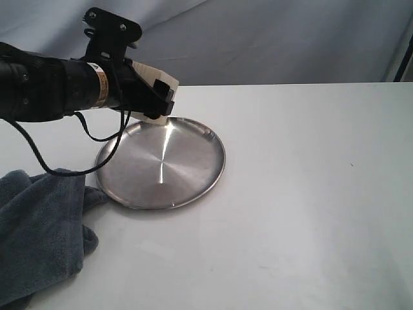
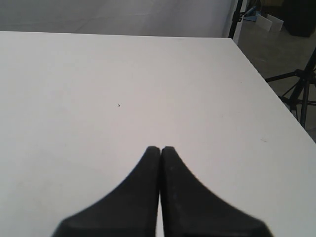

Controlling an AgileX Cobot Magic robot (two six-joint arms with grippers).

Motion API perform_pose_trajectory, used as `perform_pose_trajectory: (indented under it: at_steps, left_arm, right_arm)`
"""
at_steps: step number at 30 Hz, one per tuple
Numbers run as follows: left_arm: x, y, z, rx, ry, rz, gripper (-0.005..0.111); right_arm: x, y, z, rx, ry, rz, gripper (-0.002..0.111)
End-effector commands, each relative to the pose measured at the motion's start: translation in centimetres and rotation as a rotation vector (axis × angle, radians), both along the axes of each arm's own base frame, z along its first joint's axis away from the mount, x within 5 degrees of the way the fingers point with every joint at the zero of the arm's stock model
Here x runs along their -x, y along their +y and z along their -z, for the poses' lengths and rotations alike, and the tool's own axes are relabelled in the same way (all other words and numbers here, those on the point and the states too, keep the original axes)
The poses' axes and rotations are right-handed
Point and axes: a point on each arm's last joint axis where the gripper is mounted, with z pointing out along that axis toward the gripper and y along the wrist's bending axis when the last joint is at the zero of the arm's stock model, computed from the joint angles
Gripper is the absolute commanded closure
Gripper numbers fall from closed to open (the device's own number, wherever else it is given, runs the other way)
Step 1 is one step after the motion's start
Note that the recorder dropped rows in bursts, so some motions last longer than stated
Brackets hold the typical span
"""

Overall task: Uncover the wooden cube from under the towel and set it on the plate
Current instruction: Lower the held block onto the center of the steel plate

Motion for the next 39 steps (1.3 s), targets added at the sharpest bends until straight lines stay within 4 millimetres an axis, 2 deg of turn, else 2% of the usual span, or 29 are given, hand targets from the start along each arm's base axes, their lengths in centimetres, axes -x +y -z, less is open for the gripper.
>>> perform_pose_trajectory:
  at_steps: [1,17,39]
  left_arm:
    - [-0.5,-0.1,0.3,0.0,0.005,-0.004,0.107]
    - [-1.2,-0.6,5.5,0.029,0.162,-0.066,0.107]
    - [-1.4,-0.7,8.0,0.011,0.224,-0.078,0.107]
  right_arm:
    - [0.0,-0.1,0.0,0.003,-0.005,0.007,0.108]
    - [0.0,-0.1,0.0,0.003,-0.005,0.007,0.108]
    - [0.0,-0.1,0.0,0.003,-0.005,0.007,0.108]
